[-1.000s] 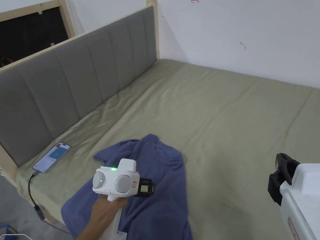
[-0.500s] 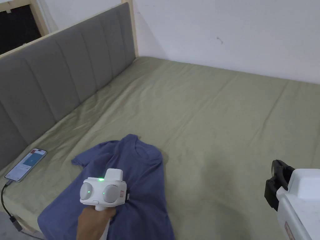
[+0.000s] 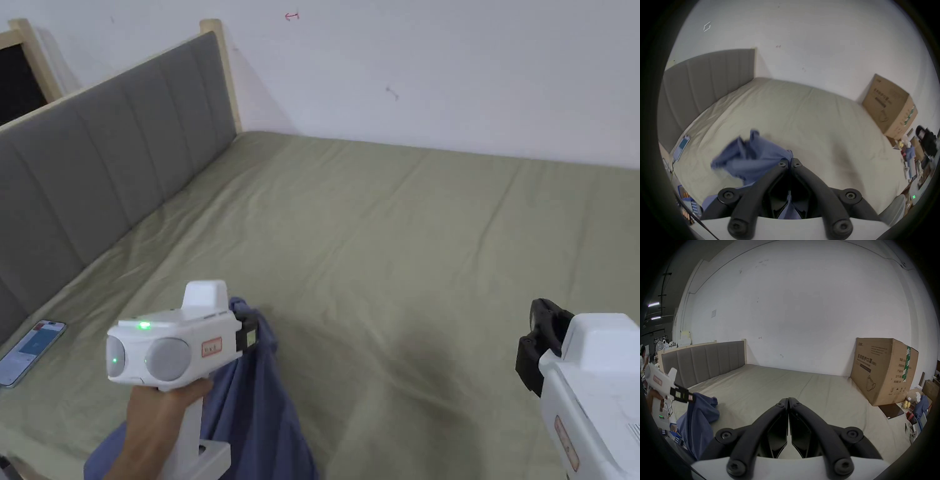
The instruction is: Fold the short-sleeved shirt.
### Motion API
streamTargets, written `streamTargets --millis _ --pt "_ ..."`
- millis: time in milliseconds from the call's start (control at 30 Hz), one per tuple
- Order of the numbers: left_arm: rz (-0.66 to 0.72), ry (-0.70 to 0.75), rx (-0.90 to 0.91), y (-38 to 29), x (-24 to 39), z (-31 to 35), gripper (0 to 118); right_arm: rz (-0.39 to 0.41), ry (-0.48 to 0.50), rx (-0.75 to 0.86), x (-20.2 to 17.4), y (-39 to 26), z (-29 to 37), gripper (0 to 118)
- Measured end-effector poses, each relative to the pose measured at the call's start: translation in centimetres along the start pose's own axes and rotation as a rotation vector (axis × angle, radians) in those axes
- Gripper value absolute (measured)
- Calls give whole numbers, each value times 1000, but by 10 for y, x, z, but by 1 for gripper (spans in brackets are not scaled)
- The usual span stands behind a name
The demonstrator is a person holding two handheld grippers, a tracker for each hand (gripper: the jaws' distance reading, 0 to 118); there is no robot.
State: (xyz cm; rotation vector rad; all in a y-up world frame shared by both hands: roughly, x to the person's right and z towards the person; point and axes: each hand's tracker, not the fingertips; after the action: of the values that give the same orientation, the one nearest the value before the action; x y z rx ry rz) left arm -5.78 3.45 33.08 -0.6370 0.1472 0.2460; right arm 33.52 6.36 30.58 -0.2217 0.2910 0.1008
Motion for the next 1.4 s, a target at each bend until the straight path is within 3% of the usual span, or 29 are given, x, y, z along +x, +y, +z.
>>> streamTargets --millis 400,667,767,1033,1400 --pt "-186 -312 188 87 159 48 0 -21 -146 75 75 13 52 0" --pt "-282 -483 204 106 265 48 0 -28 -277 104 128 12 89 0" --pt "-365 -511 176 91 303 39 0 -32 -317 99 146 7 101 0" --pt "-381 -605 -56 6 346 -22 0 -42 -382 65 173 -10 117 0" --pt "-490 -417 -402 -122 332 -113 0 -61 -386 5 171 -28 117 0"
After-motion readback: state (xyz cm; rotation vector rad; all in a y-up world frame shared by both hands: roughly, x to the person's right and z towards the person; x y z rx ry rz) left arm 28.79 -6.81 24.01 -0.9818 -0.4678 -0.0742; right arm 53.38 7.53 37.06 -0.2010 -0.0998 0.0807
